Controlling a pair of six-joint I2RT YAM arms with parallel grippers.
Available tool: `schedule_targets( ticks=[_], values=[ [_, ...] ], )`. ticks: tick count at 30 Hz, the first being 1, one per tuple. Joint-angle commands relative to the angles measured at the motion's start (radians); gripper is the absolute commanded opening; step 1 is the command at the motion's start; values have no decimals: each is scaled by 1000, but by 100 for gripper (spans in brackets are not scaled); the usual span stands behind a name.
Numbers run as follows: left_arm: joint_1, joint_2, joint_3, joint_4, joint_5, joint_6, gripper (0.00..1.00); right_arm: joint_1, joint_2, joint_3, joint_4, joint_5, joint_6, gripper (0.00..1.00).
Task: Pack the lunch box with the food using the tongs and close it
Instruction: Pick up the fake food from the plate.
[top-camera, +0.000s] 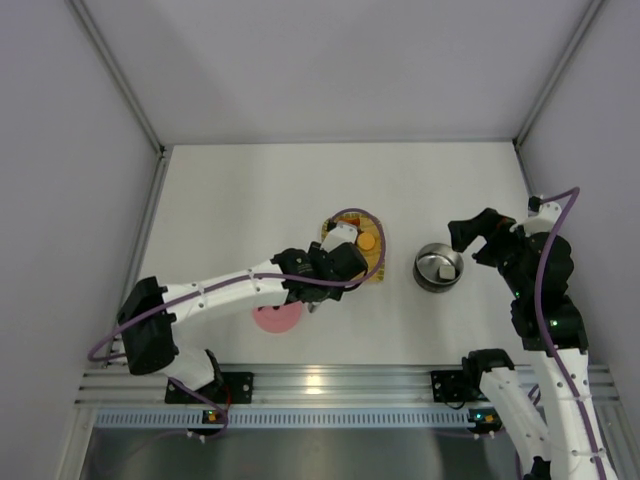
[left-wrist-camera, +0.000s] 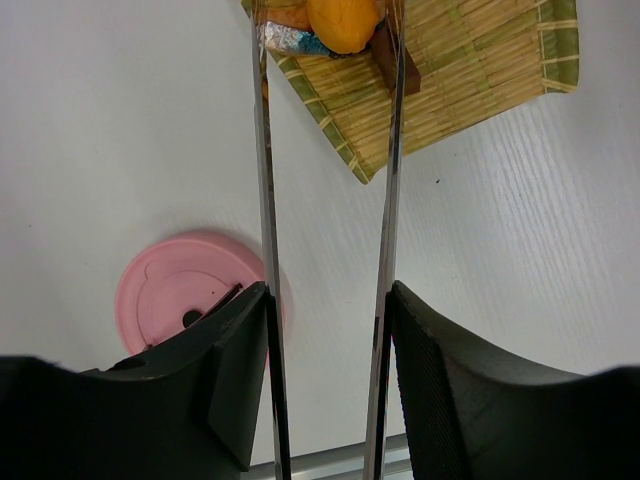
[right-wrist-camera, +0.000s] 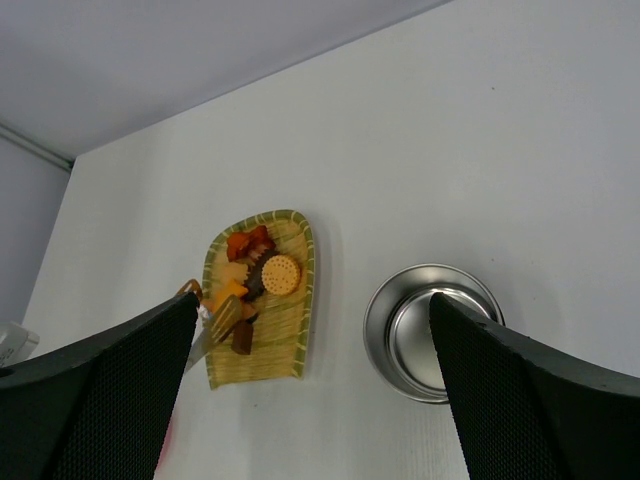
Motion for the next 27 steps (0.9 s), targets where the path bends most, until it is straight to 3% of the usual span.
schedule_targets(
  ticks=[1,8,22,27],
  values=[
    [15,12,2,56,19,9,54,-10,4,33,24,-3,-4,97],
    [29,30,13,72,38,26,53,-10,6,36,21,4,-7,97],
    [38,-16,42,55,52,38,36,-10,-2,33,13,10,-7,97],
    [36,-41,108,26,78,67,35,-10,-2,38,9,24,-15,97]
  ],
)
